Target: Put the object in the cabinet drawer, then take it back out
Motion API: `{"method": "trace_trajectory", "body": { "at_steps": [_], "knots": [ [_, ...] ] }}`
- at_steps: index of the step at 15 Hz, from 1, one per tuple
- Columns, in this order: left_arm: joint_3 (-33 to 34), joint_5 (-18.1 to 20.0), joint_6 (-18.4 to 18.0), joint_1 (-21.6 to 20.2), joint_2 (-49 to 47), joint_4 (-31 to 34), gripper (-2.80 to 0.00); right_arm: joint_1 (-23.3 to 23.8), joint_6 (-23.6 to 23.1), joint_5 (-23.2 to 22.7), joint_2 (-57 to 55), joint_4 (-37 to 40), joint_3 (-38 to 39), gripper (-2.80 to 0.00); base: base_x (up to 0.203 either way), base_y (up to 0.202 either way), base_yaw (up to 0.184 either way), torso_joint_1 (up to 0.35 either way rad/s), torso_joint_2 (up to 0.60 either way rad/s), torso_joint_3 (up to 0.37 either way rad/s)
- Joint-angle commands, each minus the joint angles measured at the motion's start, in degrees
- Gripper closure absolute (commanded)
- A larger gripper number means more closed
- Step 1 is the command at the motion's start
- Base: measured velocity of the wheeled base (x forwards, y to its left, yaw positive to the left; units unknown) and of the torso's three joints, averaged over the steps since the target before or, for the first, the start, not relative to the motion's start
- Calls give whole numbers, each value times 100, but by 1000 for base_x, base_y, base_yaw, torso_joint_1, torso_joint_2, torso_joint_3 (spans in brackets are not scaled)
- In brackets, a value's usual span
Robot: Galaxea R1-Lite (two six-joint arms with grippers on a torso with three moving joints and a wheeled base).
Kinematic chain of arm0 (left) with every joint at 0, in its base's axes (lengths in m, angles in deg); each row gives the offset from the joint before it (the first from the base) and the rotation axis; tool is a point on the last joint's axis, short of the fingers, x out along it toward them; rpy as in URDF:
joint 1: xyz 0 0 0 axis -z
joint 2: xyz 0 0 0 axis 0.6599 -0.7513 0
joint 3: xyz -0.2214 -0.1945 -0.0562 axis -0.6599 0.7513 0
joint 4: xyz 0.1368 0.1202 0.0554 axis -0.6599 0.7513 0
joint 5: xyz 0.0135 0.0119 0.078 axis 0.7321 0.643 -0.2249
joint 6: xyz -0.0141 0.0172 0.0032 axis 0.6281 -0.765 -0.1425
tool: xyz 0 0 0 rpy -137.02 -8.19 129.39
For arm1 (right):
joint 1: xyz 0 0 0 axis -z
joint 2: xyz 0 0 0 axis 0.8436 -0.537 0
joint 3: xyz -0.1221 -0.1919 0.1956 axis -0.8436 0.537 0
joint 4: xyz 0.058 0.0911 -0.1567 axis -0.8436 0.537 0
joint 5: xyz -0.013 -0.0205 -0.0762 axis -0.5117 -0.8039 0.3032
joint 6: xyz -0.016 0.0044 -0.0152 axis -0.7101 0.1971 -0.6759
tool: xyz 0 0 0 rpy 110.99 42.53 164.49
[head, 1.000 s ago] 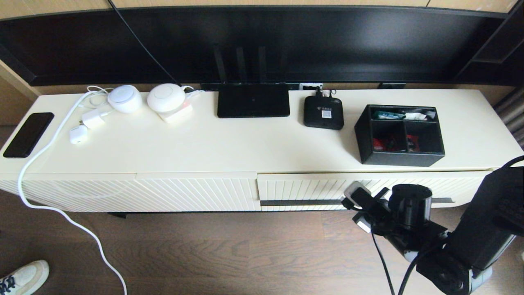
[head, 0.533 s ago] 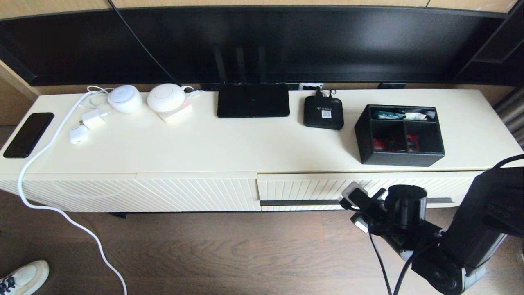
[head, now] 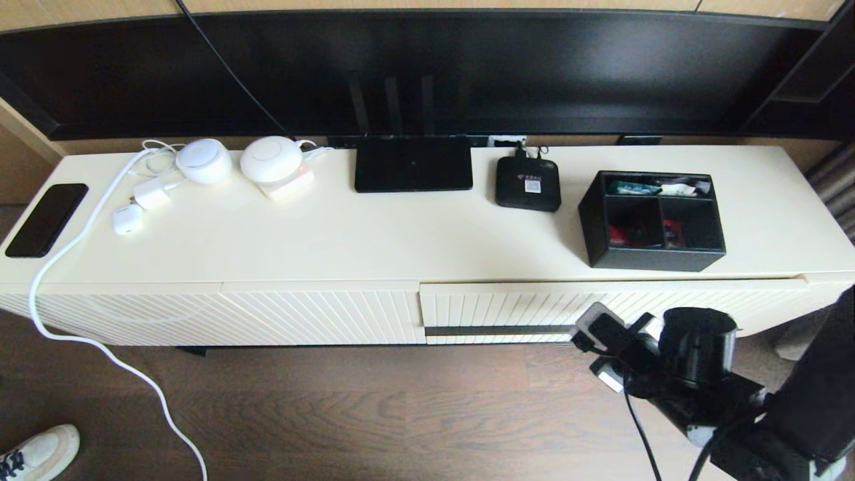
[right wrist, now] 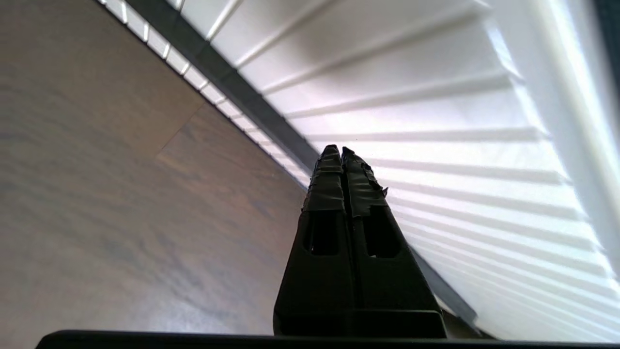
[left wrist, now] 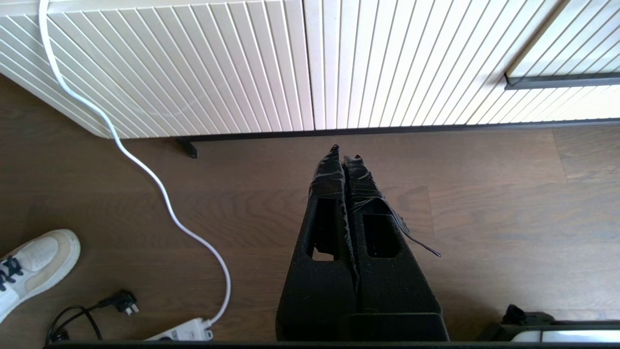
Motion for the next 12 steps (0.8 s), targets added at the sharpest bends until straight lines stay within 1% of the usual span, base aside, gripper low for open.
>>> {"method": "trace_trajectory", "body": {
  "at_steps": [1,4,6,9,12],
  "knots": [
    [4,0,0,0,0,1,0,-15,-2,14,916,61,439,0,0,0,0,0,0,0],
    [5,0,0,0,0,1,0,36,169,31,2019,406,795,0,0,0,0,0,0,0],
    [5,0,0,0,0,1,0,204,337,75,2825,869,872,0,0,0,0,0,0,0],
    [3,0,0,0,-2,0,0,722,601,133,4196,2107,849,0,0,0,0,0,0,0],
    [1,0,0,0,0,1,0,1525,1092,148,5660,3495,858,0,0,0,0,0,0,0]
  ]
}}
